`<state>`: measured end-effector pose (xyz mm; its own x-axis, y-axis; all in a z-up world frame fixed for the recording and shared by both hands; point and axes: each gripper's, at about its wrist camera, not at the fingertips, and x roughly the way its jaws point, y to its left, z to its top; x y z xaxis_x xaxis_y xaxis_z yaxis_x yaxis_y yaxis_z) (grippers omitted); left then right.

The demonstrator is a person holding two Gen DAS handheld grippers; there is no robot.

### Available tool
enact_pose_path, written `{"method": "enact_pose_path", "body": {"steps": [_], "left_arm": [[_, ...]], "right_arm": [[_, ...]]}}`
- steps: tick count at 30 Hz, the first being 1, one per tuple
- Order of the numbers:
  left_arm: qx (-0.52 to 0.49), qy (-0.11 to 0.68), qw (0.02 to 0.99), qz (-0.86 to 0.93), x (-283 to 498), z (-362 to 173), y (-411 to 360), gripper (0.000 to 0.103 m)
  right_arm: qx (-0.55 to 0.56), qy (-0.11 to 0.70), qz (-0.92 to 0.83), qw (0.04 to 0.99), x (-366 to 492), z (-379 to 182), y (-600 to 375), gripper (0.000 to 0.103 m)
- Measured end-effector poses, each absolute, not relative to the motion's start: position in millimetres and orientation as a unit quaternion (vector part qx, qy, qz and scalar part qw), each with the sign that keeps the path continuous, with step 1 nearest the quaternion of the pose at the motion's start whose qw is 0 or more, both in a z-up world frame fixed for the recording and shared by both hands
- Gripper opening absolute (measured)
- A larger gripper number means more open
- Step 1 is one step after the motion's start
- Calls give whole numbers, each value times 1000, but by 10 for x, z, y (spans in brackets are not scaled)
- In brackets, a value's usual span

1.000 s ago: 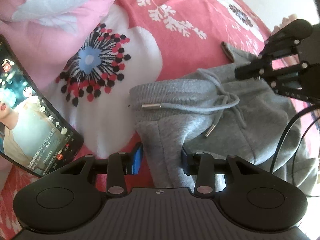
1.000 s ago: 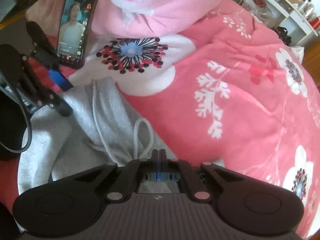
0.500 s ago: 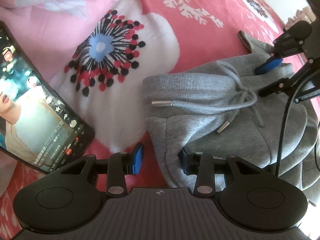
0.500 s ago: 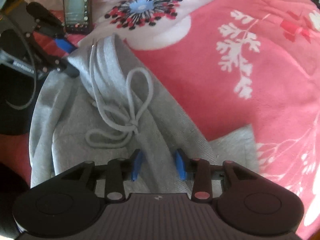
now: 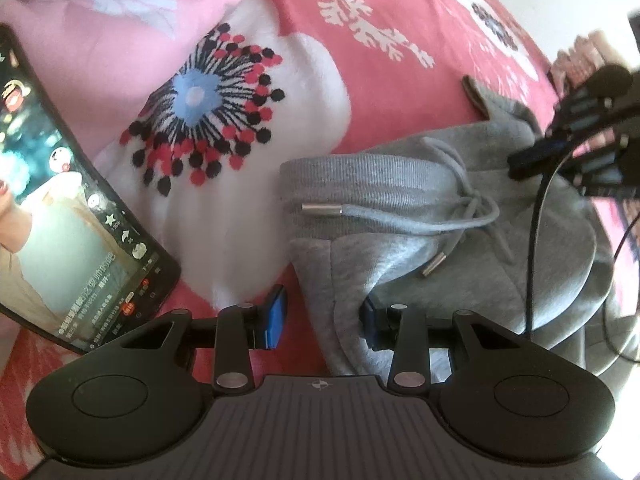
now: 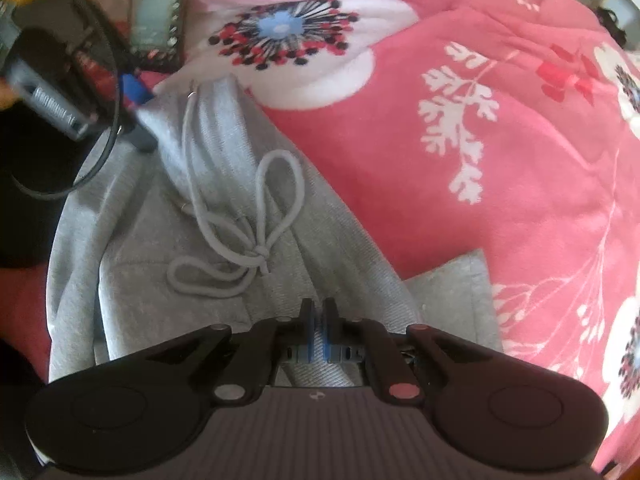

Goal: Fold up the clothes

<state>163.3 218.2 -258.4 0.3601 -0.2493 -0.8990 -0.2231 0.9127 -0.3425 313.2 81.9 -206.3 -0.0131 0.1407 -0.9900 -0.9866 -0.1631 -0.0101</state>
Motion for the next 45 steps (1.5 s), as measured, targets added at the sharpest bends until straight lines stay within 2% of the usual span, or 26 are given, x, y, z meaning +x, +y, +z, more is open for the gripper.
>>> {"method": "enact_pose_path", "body": {"steps": [2,4,7,11,12,14,15,18,19,22,25,30,32,35,37,39,42,45], "left_arm": [[-201,568,798,-9,1642,-2586,2164,39],[-197,568,799,-9,1648,-2586,2155,38],[-194,568,800,-9,1659,-2586,2147,38],[-190,567,802,-8,1675,-2578,2131,38],[-190,566,802,-8,1676,-2576,2130,38],[-194,564,802,-8,1682,-2575,2133,38],[-198,562,803,-8,1688,-2571,2138,38],[-215,548,808,-14,1664,-2542,2179,38],[-220,544,810,-15,1642,-2532,2199,38],[-231,533,814,-21,1611,-2509,2231,39],[-234,531,814,-24,1606,-2496,2247,41],[-247,532,810,-22,1605,-2461,2268,49],[-254,534,806,-17,1605,-2455,2276,54],[-263,545,796,-1,1649,-2496,2268,55],[-252,558,790,16,1725,-2551,2220,54],[-246,569,784,26,1783,-2594,2174,43],[-231,574,785,34,1812,-2595,2094,38],[-215,573,790,37,1810,-2591,2057,35]], "right_arm": [[-495,444,567,488,3208,-2070,861,11],[-495,460,567,471,3267,-2134,869,30],[-492,482,570,449,3342,-2243,888,41],[-478,511,572,428,3428,-2363,903,45],[-475,519,570,424,3453,-2388,906,45],[-487,512,568,421,3421,-2370,894,37],[-499,498,568,424,3381,-2340,885,23],[-516,442,581,448,3223,-2146,830,5],[-519,424,584,458,3172,-2077,812,4],[-515,378,590,494,3091,-1879,800,3],[-494,372,586,524,3155,-1848,867,3],[-515,346,574,535,3136,-2188,996,3],[-478,362,575,556,3202,-2226,1049,3],[-455,367,574,573,3210,-2275,1052,3],[-457,358,569,582,3203,-2342,1024,4],[-426,373,562,603,3271,-2294,985,6],[-321,411,534,666,3524,-2035,784,7],[-182,449,474,736,3888,-1769,278,16]]}}
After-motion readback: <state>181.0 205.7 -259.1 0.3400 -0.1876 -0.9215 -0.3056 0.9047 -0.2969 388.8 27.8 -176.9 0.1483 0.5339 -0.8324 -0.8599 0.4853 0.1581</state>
